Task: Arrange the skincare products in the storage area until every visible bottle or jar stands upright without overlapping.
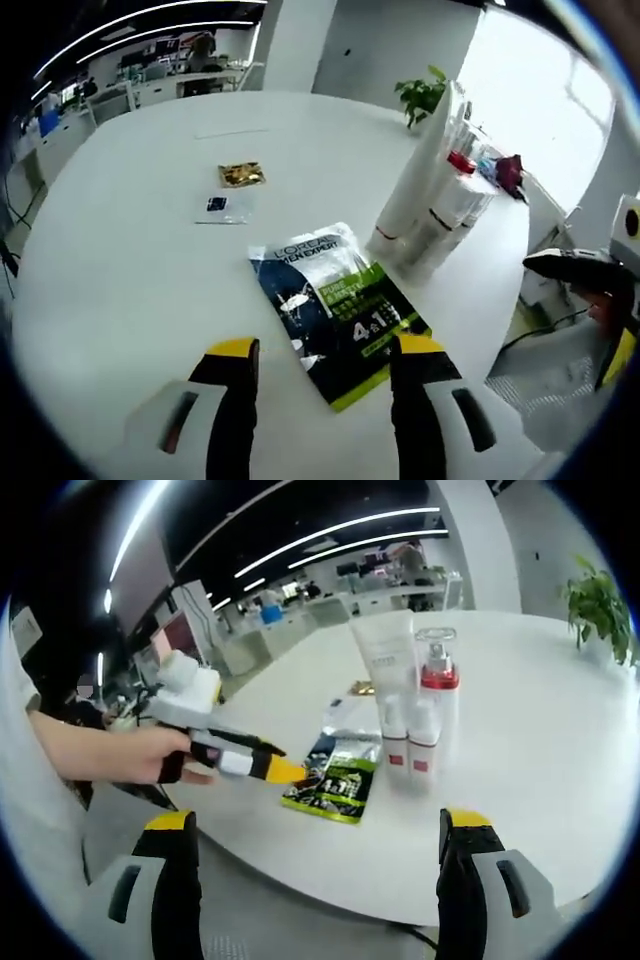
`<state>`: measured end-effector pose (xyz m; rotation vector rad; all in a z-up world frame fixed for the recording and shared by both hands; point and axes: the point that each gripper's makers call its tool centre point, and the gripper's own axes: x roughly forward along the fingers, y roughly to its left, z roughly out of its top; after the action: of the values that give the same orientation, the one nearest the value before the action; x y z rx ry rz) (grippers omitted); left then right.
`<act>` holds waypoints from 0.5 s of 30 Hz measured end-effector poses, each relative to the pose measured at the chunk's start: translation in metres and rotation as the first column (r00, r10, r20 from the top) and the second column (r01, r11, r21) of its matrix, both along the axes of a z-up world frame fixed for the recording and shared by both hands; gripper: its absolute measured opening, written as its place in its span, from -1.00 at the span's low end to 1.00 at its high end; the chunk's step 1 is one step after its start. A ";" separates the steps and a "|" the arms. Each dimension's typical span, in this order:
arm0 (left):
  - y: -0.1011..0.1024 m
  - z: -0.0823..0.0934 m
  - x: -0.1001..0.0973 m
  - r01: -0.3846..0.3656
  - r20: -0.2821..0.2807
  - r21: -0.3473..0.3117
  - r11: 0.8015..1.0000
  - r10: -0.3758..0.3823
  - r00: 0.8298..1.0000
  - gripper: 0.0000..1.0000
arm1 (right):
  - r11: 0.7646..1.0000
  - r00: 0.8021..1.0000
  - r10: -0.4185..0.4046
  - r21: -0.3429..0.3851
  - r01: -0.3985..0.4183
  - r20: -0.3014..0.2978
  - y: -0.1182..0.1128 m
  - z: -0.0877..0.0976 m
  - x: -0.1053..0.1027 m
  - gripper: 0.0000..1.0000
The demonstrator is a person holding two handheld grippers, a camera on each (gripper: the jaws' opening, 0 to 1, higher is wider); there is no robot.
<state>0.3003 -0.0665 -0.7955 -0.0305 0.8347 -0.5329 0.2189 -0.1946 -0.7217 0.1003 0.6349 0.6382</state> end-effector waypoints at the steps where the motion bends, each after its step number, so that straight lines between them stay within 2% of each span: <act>1: 0.001 0.000 -0.001 0.006 0.002 0.000 1.000 -0.006 1.000 -0.03 | 1.000 1.000 0.001 0.000 -0.001 0.000 0.000 0.000 0.000 0.99; 8: 0.003 0.012 -0.011 0.009 0.009 -0.033 0.999 -0.008 1.000 0.29 | 1.000 1.000 0.015 0.006 -0.015 0.004 0.003 0.001 -0.003 0.99; 12: 0.013 0.019 -0.014 -0.015 0.021 -0.032 0.999 0.016 1.000 0.34 | 1.000 1.000 0.029 0.007 -0.029 0.005 0.004 0.003 -0.005 0.99; 15: 0.022 0.025 -0.018 -0.054 0.024 -0.056 0.997 0.056 0.998 0.38 | 0.999 0.999 0.042 0.013 -0.042 0.006 0.006 0.002 -0.005 0.99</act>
<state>0.2825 -0.0444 -0.7701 -0.0972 0.7914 -0.5037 0.2144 -0.1889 -0.7198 0.0978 0.6290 0.6829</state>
